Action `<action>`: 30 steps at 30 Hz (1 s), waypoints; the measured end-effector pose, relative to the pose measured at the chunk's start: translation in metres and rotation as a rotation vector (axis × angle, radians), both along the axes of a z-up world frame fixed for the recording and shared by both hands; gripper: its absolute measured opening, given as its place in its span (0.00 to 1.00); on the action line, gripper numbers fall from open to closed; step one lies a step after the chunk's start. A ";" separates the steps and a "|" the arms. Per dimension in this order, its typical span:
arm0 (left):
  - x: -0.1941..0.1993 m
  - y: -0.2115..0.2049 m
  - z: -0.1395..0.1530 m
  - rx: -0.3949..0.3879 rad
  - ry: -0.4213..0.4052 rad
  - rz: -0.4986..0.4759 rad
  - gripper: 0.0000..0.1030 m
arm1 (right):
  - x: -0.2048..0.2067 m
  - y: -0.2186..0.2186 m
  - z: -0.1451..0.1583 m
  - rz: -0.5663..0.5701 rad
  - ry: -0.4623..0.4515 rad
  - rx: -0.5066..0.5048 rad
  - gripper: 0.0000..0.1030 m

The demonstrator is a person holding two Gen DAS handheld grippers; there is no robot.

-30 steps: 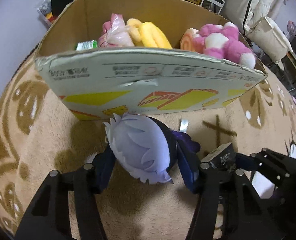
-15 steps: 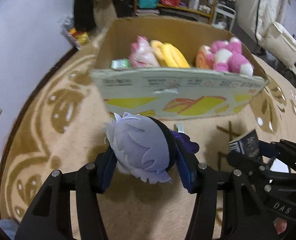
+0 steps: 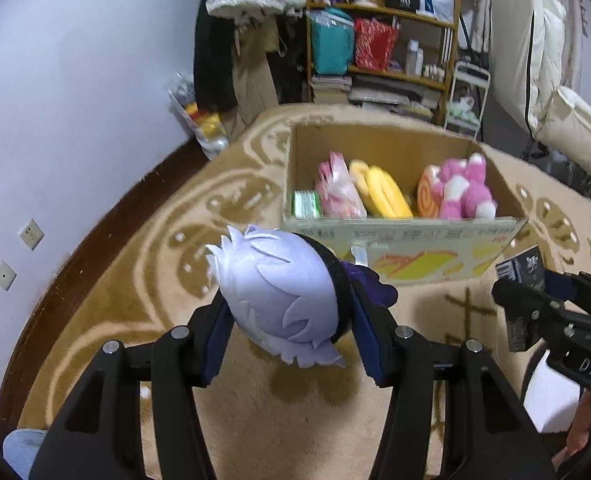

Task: Organize soft objects
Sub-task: 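Carry both items over the box and open both grippers to drop them in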

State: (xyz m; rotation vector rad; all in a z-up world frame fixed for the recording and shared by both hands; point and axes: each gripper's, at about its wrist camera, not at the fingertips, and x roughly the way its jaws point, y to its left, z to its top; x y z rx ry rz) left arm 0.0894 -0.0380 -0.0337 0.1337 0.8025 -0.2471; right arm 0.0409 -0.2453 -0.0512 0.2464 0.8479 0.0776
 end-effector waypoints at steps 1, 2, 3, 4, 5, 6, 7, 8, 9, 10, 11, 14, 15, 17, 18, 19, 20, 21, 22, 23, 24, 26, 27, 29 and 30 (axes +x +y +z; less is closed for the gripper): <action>0.000 0.002 0.005 -0.007 -0.015 0.002 0.52 | -0.002 -0.001 0.007 -0.005 -0.026 -0.004 0.47; 0.000 0.002 0.008 -0.010 -0.027 0.004 0.52 | -0.001 0.000 0.012 -0.007 -0.043 -0.007 0.47; 0.000 0.002 0.013 -0.011 -0.047 0.005 0.52 | -0.001 0.000 0.017 -0.010 -0.063 -0.008 0.47; -0.001 0.002 0.016 -0.011 -0.062 0.005 0.52 | -0.002 0.000 0.025 -0.012 -0.089 -0.011 0.47; -0.001 0.002 0.020 -0.011 -0.078 0.004 0.52 | 0.001 0.000 0.029 -0.013 -0.105 -0.014 0.47; -0.001 0.002 0.024 -0.012 -0.094 0.001 0.52 | 0.005 0.001 0.033 -0.015 -0.122 -0.019 0.47; -0.001 0.002 0.026 -0.015 -0.103 -0.001 0.52 | 0.008 0.001 0.038 -0.018 -0.139 -0.024 0.47; 0.000 0.002 0.029 -0.019 -0.113 -0.005 0.52 | 0.011 0.000 0.042 -0.020 -0.151 -0.028 0.47; 0.001 0.002 0.032 -0.023 -0.123 -0.008 0.52 | 0.013 -0.001 0.046 -0.022 -0.159 -0.031 0.47; 0.002 0.001 0.035 -0.028 -0.131 -0.010 0.52 | 0.016 -0.001 0.049 -0.025 -0.171 -0.036 0.47; 0.005 0.000 0.038 -0.036 -0.141 -0.010 0.52 | 0.019 -0.001 0.051 -0.026 -0.177 -0.039 0.47; 0.016 -0.005 0.043 -0.055 -0.153 -0.002 0.52 | 0.030 -0.001 0.057 -0.024 -0.203 -0.052 0.47; 0.021 -0.008 0.045 -0.061 -0.157 -0.007 0.52 | 0.033 -0.001 0.059 -0.021 -0.212 -0.056 0.47; 0.027 -0.014 0.048 -0.061 -0.167 -0.012 0.52 | 0.040 -0.001 0.059 -0.019 -0.222 -0.059 0.47; 0.031 -0.017 0.050 -0.057 -0.176 -0.016 0.52 | 0.043 -0.001 0.059 -0.018 -0.228 -0.059 0.47; 0.033 -0.019 0.050 -0.056 -0.181 -0.018 0.52 | 0.046 -0.001 0.059 -0.017 -0.233 -0.061 0.47; 0.036 -0.021 0.051 -0.055 -0.183 -0.020 0.52 | 0.049 -0.001 0.059 -0.016 -0.237 -0.066 0.47; 0.038 -0.022 0.050 -0.056 -0.181 -0.020 0.52 | 0.051 -0.001 0.058 -0.013 -0.239 -0.070 0.47; 0.040 -0.023 0.050 -0.056 -0.175 -0.021 0.52 | 0.054 -0.001 0.056 -0.010 -0.239 -0.073 0.47; 0.042 -0.025 0.049 -0.054 -0.170 -0.021 0.52 | 0.058 -0.002 0.055 -0.009 -0.239 -0.077 0.47; 0.044 -0.027 0.048 -0.051 -0.168 -0.021 0.52 | 0.060 -0.002 0.054 -0.008 -0.242 -0.080 0.47; 0.049 -0.031 0.045 -0.036 -0.165 -0.025 0.52 | 0.066 -0.004 0.051 -0.008 -0.244 -0.080 0.47; 0.051 -0.033 0.044 -0.030 -0.166 -0.027 0.52 | 0.066 -0.004 0.051 -0.007 -0.244 -0.080 0.47; 0.055 -0.037 0.043 -0.020 -0.173 -0.034 0.52 | 0.070 -0.006 0.049 -0.011 -0.248 -0.083 0.47; 0.056 -0.038 0.041 -0.017 -0.176 -0.036 0.53 | 0.072 -0.007 0.047 -0.015 -0.253 -0.080 0.47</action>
